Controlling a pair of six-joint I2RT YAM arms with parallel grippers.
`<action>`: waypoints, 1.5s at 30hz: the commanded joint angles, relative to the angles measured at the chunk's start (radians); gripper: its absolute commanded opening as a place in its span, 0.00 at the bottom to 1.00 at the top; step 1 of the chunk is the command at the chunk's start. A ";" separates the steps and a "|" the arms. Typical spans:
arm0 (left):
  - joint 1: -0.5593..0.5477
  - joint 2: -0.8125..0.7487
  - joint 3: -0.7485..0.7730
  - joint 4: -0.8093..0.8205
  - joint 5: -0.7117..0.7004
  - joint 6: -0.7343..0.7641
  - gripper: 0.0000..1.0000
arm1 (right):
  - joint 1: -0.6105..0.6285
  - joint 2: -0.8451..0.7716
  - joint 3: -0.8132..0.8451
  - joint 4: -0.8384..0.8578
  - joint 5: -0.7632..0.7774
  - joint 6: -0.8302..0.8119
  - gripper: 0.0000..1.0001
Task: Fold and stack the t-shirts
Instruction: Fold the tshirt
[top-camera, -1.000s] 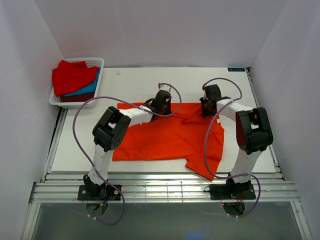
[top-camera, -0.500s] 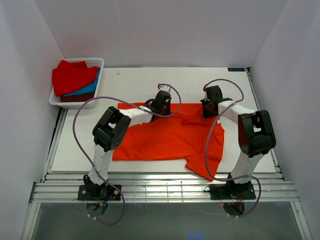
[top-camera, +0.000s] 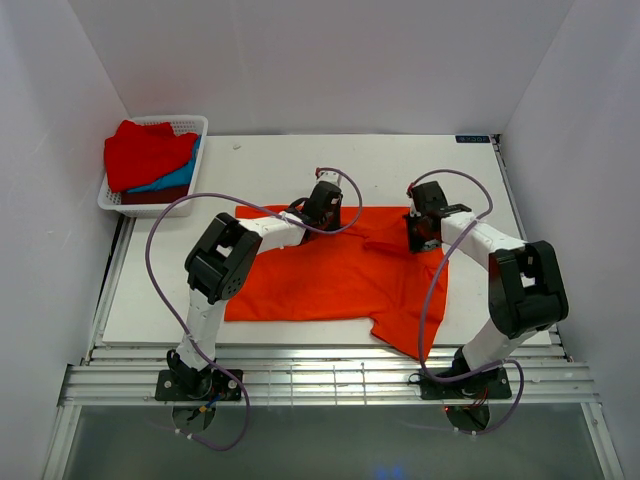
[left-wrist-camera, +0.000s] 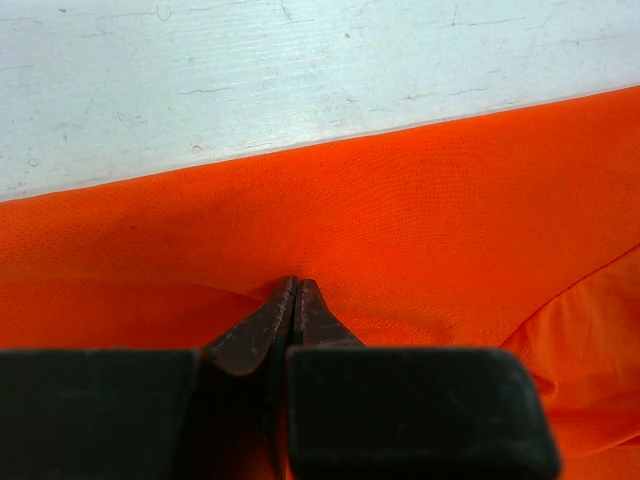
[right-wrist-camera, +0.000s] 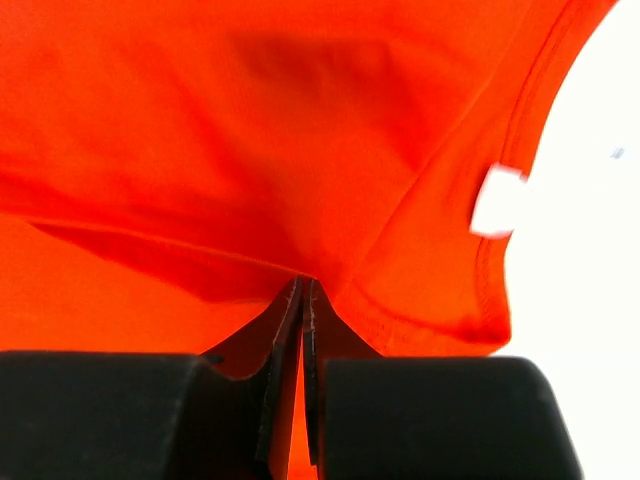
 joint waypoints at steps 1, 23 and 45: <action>-0.006 -0.038 0.010 -0.008 -0.009 0.008 0.12 | 0.025 -0.020 -0.030 -0.110 0.049 0.043 0.08; 0.153 -0.307 -0.246 -0.072 -0.371 0.043 0.21 | 0.002 0.196 0.252 0.046 0.075 0.044 0.08; 0.316 -0.199 -0.329 -0.204 -0.356 -0.103 0.00 | -0.106 0.428 0.375 0.028 0.051 0.029 0.08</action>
